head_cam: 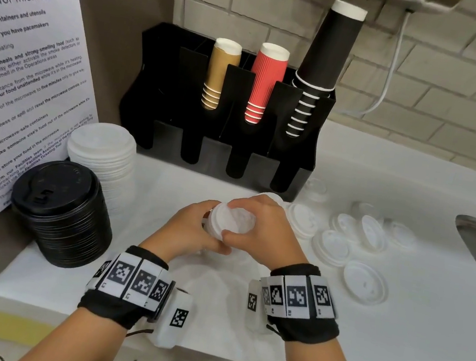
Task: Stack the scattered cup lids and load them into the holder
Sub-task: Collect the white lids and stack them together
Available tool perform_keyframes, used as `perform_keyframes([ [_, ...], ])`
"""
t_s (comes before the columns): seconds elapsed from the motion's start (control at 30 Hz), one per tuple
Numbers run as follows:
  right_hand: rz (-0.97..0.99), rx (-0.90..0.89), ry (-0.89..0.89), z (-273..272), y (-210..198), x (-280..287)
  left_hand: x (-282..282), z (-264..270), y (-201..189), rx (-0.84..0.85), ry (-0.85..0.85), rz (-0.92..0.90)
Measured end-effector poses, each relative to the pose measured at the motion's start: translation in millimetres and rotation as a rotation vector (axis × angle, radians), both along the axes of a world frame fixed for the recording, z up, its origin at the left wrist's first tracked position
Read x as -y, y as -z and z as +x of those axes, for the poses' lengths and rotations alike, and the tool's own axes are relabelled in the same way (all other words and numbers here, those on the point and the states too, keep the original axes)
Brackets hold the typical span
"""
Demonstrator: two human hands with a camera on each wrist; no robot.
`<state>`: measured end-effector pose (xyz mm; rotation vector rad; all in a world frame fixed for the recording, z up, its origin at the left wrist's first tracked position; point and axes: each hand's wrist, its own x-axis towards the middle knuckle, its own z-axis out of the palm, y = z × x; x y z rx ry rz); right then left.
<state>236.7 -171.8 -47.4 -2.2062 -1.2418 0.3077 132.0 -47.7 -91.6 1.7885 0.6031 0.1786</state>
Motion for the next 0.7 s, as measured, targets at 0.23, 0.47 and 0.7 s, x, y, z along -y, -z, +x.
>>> perform_keyframes([
  [0.23, 0.012, -0.05, -0.062, 7, -5, 2, 3, -1, -3, 0.037, 0.025, -0.006],
  [0.47, -0.385, 0.083, 0.143, 84, -13, -11, 2, 0, -3, 0.036, 0.033, 0.034],
  [0.7, -0.694, 0.203, 0.028, 101, 7, -41, 2, 0, -7, 0.006, 0.057, 0.045],
])
